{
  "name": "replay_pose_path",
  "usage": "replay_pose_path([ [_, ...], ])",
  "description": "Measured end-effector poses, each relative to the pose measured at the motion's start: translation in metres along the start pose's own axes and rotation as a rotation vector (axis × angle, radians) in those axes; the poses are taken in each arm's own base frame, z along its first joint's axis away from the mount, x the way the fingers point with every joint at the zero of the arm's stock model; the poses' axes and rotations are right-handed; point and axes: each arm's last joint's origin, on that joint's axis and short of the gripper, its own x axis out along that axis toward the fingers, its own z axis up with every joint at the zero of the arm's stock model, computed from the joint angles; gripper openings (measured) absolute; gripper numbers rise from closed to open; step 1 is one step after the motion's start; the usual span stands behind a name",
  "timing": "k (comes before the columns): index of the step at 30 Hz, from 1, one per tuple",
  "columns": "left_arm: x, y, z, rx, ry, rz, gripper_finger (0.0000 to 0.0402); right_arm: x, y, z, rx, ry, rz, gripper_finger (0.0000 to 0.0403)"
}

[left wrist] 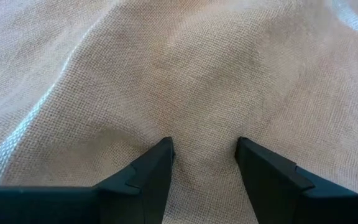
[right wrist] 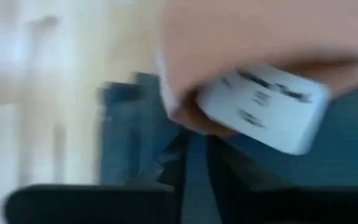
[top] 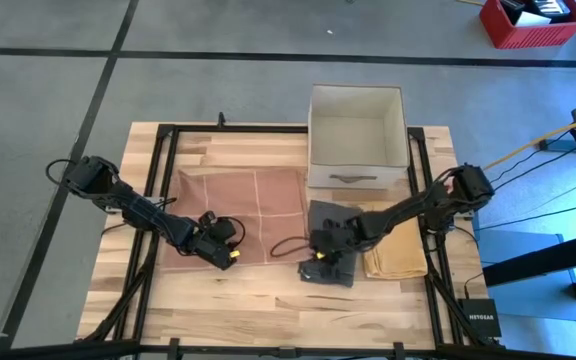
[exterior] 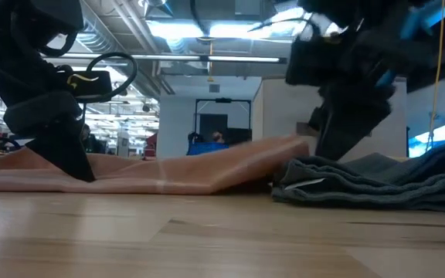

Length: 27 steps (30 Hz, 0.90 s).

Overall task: Fold towel
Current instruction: Fold the brown towel, then stack the gray towel on the yellow towel

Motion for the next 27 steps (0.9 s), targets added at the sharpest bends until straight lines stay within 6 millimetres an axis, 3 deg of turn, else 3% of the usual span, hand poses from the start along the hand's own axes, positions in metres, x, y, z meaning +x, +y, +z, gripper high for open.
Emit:
replay_pose_path([
  [4,0.0,0.0,0.0,0.007,-0.001,-0.001,0.0177,-0.007,0.013,-0.002,-0.002,0.011,0.078,0.012],
  [10,-0.008,-0.004,0.008,0.052,0.011,-0.036,0.0177,-0.039,0.022,0.012,0.0,0.073,0.113,0.0192],
  [13,-0.024,-0.011,0.017,0.084,0.023,-0.123,0.0177,-0.045,0.028,0.019,-0.058,-0.02,0.096,0.0206],
  [15,-0.042,-0.02,0.027,0.089,-0.003,-0.226,0.0177,-0.044,0.036,0.027,-0.145,-0.185,0.07,0.0209],
  [18,-0.065,-0.028,0.029,0.114,0.002,-0.324,0.0177,-0.033,0.048,0.037,-0.262,-0.428,0.017,0.0209],
  [22,-0.086,-0.036,0.014,0.08,0.077,-0.406,0.0177,-0.006,0.054,0.045,-0.35,-0.565,0.026,0.0202],
  [27,-0.08,-0.031,-0.03,0.086,0.25,-0.268,0.0177,0.038,0.042,0.041,-0.366,-0.485,-0.03,0.0194],
])
